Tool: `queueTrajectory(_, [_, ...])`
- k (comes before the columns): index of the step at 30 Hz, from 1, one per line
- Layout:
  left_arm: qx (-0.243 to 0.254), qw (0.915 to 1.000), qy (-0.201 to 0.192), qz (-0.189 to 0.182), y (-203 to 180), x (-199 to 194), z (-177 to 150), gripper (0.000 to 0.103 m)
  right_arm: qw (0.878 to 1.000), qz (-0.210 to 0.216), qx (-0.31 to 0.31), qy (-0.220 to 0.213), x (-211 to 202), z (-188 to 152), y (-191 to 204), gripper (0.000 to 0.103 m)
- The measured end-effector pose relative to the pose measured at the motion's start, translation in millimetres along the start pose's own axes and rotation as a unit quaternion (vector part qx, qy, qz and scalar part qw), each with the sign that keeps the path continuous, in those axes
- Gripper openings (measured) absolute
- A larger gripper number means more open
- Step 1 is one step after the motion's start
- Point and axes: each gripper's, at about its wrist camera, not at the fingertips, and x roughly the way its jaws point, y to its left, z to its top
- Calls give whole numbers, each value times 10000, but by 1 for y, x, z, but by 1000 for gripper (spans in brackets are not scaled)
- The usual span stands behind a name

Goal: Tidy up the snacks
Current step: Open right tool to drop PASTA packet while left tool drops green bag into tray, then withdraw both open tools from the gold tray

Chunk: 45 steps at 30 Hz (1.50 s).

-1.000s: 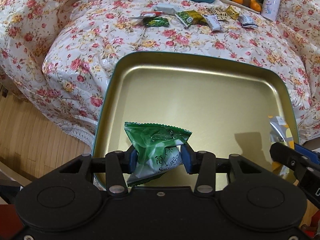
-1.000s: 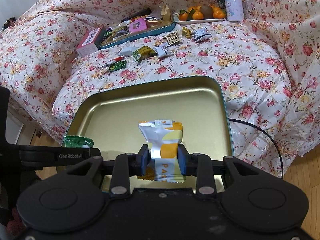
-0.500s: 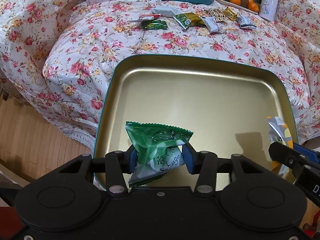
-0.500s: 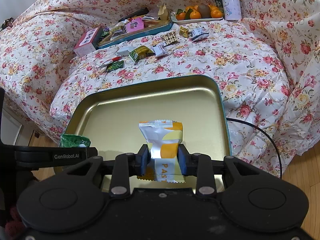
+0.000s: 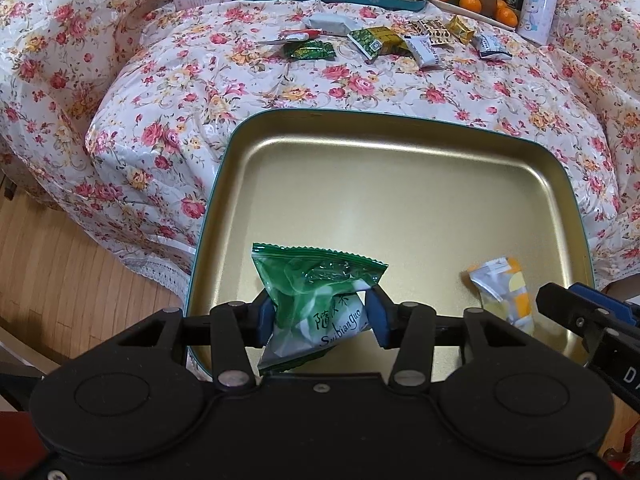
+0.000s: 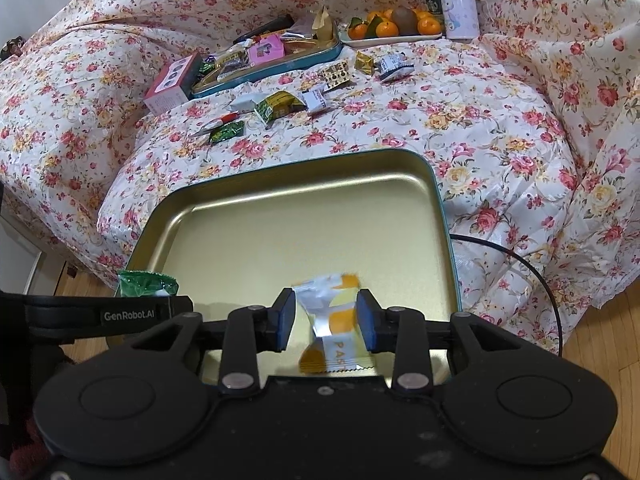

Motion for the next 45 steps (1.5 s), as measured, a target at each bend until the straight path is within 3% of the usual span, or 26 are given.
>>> queueTrajectory(7, [-72,10000,22,-32,3,0,0,57,10000,4,6,37,2,-1,0,37])
queueTrajectory(10, [-141,9999,-10,-23,5,-1,0,62,10000,21,-9,39,1,-2,1,37])
queueTrajectory(21, [-20,9998,-132,161,1,-4,0,62,10000,35,0,31,2,-1,1,37])
queueTrajectory(45, [86,9995,120,294,-1,2,-2,62,9999,14,2,127,5,-2,1,40])
